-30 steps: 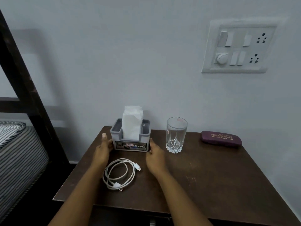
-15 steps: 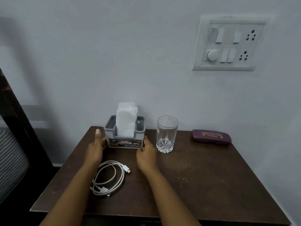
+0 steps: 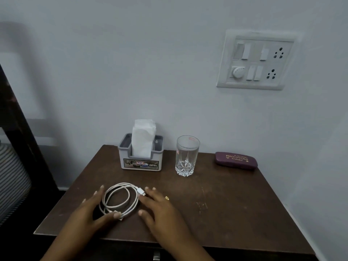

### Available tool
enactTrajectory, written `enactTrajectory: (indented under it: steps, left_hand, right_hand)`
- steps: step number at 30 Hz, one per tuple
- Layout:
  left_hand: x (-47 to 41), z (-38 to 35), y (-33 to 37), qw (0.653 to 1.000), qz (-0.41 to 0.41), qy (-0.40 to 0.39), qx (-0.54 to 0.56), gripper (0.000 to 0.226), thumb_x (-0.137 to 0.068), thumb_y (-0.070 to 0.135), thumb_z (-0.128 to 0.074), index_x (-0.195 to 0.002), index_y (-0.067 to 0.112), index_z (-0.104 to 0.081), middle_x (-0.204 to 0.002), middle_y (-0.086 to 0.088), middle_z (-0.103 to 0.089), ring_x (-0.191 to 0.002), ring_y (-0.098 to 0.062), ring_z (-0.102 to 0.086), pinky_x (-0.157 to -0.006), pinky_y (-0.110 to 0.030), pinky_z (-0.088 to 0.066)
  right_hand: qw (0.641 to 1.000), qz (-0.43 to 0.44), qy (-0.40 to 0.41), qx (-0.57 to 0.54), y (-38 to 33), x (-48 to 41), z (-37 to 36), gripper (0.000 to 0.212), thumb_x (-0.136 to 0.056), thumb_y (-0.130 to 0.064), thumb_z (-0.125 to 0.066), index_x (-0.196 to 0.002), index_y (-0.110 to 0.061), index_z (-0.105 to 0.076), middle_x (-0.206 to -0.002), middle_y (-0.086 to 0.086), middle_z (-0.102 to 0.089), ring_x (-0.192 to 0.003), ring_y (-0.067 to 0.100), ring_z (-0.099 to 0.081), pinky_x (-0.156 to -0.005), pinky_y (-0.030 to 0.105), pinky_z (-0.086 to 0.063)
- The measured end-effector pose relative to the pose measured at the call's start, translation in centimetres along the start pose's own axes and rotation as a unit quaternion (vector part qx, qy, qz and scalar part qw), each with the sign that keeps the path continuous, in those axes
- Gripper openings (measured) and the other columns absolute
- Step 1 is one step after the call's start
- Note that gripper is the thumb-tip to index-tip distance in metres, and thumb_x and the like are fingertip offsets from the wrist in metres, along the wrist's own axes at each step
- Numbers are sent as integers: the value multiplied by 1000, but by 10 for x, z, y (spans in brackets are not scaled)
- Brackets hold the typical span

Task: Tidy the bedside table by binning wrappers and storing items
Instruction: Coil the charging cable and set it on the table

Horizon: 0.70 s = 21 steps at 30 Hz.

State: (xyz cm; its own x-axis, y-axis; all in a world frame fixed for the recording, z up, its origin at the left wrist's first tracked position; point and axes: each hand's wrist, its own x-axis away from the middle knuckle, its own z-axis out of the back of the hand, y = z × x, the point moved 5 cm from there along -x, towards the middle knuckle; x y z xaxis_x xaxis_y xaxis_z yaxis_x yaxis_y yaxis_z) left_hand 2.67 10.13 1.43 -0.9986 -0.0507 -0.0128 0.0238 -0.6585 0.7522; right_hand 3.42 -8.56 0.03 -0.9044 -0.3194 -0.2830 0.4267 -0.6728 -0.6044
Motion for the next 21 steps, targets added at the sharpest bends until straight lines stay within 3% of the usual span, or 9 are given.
enactTrajectory:
  steps: [4,8,10,12,14,17,19,21]
  left_hand:
    - [-5,-10,14,999,1,23,-24,85,-70,30,-79,-142,18,-36,-149,-5,-36,-140,-18,-25,-113,-29,-19]
    - [-7,-14,21,999,-6,18,-38,85,-71,32,-77,-143,14,-36,-151,-2,-31,-141,-15,-24,-116,-31,-16]
    - [-4,-14,35,995,-63,81,-8,73,-73,27,-77,-137,14,-45,-146,3,-39,-135,-9,-32,-113,-23,-22]
    - [2,-26,59,985,-108,116,73,50,-79,19,-71,-127,19,-57,-131,10,-53,-124,-5,-46,-99,-9,-34]
    - [-4,-58,85,983,-119,31,139,45,-87,14,-63,-129,26,-52,-130,17,-51,-123,0,-45,-102,-12,-35]
    - [-40,-113,101,967,-74,-100,221,64,-92,2,-52,-146,19,-23,-149,8,-29,-137,-4,-25,-116,-28,-21]
    - [-67,-138,105,965,-50,-121,229,73,-91,-3,-49,-149,15,-9,-155,1,-17,-143,-12,-15,-119,-37,-16]
    - [-93,-155,106,967,-43,-117,221,75,-89,-3,-47,-150,15,-8,-157,-4,-16,-144,-17,-15,-118,-41,-17]
  right_hand:
    - [999,-20,26,36,2,-6,-4,43,-95,-31,-46,-138,-26,-44,-153,-8,-32,-144,8,-20,-109,13,-8]
    - [998,-31,45,-6,8,-8,4,45,-95,-30,-49,-139,-29,-42,-151,-12,-30,-140,-1,-20,-111,13,-7]
    - [986,-84,124,-77,20,-5,20,44,-92,-27,-57,-135,-25,-48,-143,-9,-43,-133,1,-32,-114,20,-19]
    - [946,-159,261,-113,49,1,41,43,-86,-18,-66,-127,-14,-55,-130,2,-54,-123,16,-48,-108,31,-35]
    - [907,-223,332,-130,75,4,57,50,-82,-11,-70,-128,-8,-51,-129,11,-52,-119,27,-52,-103,43,-41]
    - [902,-277,293,-152,97,-8,72,69,-83,-11,-68,-143,-8,-34,-146,12,-40,-132,28,-41,-110,43,-35]
    - [914,-264,262,-163,104,-20,76,70,-85,-12,-67,-145,-11,-31,-148,9,-38,-135,25,-39,-111,40,-34]
    - [918,-243,253,-184,113,-29,77,65,-85,-10,-66,-143,-10,-36,-144,9,-45,-131,23,-45,-110,40,-37]
